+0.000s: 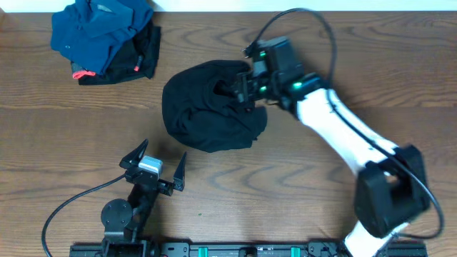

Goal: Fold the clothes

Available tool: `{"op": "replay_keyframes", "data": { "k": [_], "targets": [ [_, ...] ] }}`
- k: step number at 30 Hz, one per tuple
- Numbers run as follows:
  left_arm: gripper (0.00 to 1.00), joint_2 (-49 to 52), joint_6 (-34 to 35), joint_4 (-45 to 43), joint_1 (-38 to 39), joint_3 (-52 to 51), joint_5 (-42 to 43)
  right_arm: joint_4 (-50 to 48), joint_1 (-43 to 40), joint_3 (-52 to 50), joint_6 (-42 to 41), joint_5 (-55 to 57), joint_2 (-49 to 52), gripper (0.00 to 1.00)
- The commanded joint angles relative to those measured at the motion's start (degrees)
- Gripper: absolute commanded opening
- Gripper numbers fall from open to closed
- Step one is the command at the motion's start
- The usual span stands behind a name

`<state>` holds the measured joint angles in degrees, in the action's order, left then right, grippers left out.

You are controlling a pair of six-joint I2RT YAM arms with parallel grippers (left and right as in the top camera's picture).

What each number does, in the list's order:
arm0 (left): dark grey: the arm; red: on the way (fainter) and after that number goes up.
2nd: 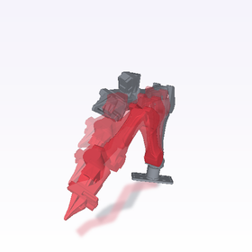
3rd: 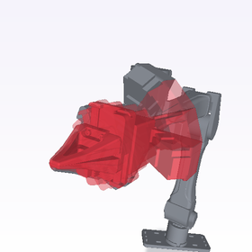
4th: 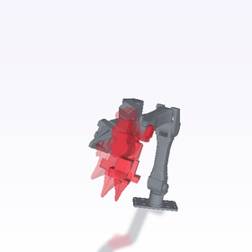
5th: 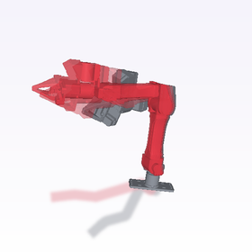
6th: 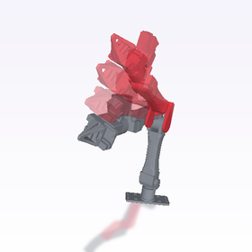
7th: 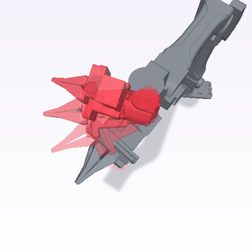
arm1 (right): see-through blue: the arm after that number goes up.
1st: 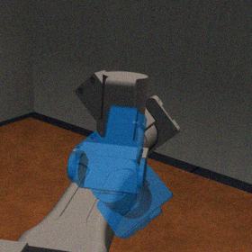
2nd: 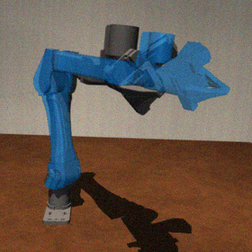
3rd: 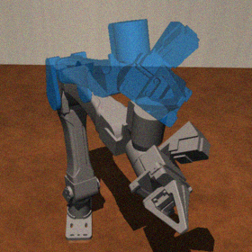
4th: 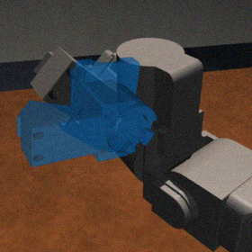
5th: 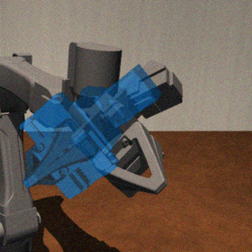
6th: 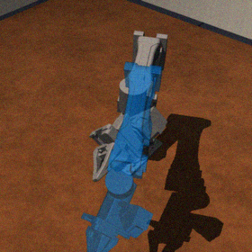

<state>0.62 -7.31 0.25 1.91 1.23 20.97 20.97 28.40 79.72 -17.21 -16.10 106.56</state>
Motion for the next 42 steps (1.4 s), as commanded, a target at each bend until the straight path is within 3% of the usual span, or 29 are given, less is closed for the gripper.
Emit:
{"op": "replay_keyframes", "data": {
  "k": [1,9,15,17,20,27,28,30,32,42],
  "targets": [
    [0.98,-0.3,0.5,2.1,-0.2,-1.0,0.4,-1.7,2.4,0.7,-1.0,-1.5,2.9,0.61],
    [0.98,-0.3,0.5,2.1,-0.2,-1.0,0.4,-2.2,4.7,0.7,-1.2,-0.9,6.8,0.57],
    [0.98,-0.3,0.5,2.1,-0.2,-1.0,0.4,-2.1,4.6,0.7,-1.2,-0.6,7.9,0.09],
    [0.98,-0.3,0.5,2.1,-0.2,-1.0,0.4,-2.1,4.6,0.7,-1.2,-0.7,7.8,0.01],
    [0.98,-0.3,0.5,2.1,-0.2,-1.0,0.4,-2.2,4.2,0.9,-1.2,-0.7,7.5,0.01],
    [0.98,-0.3,0.5,2.1,-0.2,-1.0,0.4,-1.6,4.1,0.9,-1.2,-1.4,5.7,0.02],
    [0.98,-0.3,0.5,2.1,-0.2,-1.0,0.4,-1.5,4.2,0.9,-0.9,-1.8,5.5,0.13],
    [0.98,-0.3,0.5,2.1,-0.2,-1.0,0.4,-1.4,4.1,0.9,2.6,-4.2,4.6,0.47],
    [0.98,-0.3,0.5,2.1,-0.2,-1.0,0.4,-0.4,4.2,0.9,5.5,-4.9,3.2,0.56],
    [0.98,-0.3,0.5,2.1,-0.2,-1.0,0.4,4.7,4.9,0.9,13.2,-4.7,-4.5,0.61]
  ]
}}
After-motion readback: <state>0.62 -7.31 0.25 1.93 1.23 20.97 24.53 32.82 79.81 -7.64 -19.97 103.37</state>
